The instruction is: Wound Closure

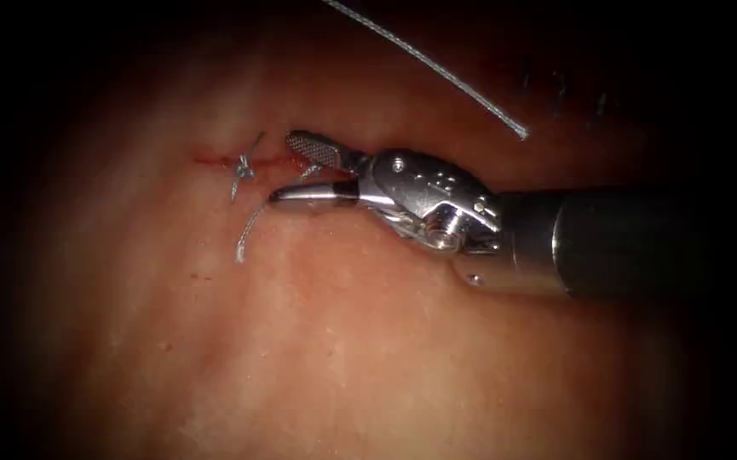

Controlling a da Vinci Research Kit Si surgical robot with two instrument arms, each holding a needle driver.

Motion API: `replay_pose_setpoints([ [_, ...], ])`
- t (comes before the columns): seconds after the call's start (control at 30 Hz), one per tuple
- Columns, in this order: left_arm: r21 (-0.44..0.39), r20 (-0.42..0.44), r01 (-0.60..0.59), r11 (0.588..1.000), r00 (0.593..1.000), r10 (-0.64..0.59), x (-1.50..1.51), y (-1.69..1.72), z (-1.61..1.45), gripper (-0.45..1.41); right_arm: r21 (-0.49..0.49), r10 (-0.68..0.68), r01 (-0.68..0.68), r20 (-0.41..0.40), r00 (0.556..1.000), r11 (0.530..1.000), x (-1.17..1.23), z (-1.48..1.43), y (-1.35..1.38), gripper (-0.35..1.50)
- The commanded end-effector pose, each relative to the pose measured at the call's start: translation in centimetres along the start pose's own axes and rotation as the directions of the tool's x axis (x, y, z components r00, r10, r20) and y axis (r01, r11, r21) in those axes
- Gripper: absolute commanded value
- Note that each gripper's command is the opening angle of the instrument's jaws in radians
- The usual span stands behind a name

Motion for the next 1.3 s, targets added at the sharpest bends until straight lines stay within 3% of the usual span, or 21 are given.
replay_pose_setpoints([
  [0.03, 0.002, -0.003, -0.003, 1.0, 1.0, 0.003, 0.0, -0.06, 0.07, -0.45, -0.005, 0.002, -0.002, 0.001, 1.0, 1.0, 0.01, -0.01, 0.07, 1.48],
  [0.27, 0.007, 0.003, -0.005, 1.0, 1.0, 0.005, -0.02, -0.07, 0.06, -0.45, -0.009, 0.012, -0.012, -0.007, 1.0, 1.0, 0.12, -0.24, 0.06, 1.48],
  [0.4, 0.027, 0.014, -0.006, 1.0, 1.0, 0.005, -0.02, -0.02, 0.21, -0.45, -0.027, 0.012, -0.012, -0.004, 1.0, 1.0, 0.12, -0.42, 0.08, 1.48],
  [0.53, 0.054, 0.018, -0.01, 0.999, 1.0, 0.009, -0.05, 0.04, 0.6, -0.45, -0.017, 0.008, -0.008, -0.003, 1.0, 1.0, 0.07, -0.57, 0.02, 1.48],
  [0.63, 0.066, -0.005, -0.02, 0.998, 1.0, 0.02, -0.12, 0.08, 1.16, -0.45, -0.013, 0.004, -0.004, -0.002, 1.0, 1.0, 0.04, -0.61, -0.05, 1.48],
  [0.93, -0.012, -0.019, 0.008, 1.0, 1.0, -0.008, -0.08, 0.2, 2.5, -0.45, 0.017, -0.021, 0.021, -0.002, 1.0, 1.0, -0.16, -0.54, -0.22, 1.48],
  [1.13, -0.081, -0.011, 0.011, 0.997, 1.0, -0.012, -0.12, 0.51, 3.04, -0.45, 0.075, -0.013, 0.012, 0.015, 1.0, 0.997, -0.28, -0.43, -0.43, 1.48],
  [1.3, -0.132, 0.003, 0.036, 0.991, 0.999, -0.036, -0.14, 0.64, 3.21, -0.45, 0.098, -0.014, 0.013, 0.015, 1.0, 0.995, -0.26, -0.38, -0.56, 1.48],
])
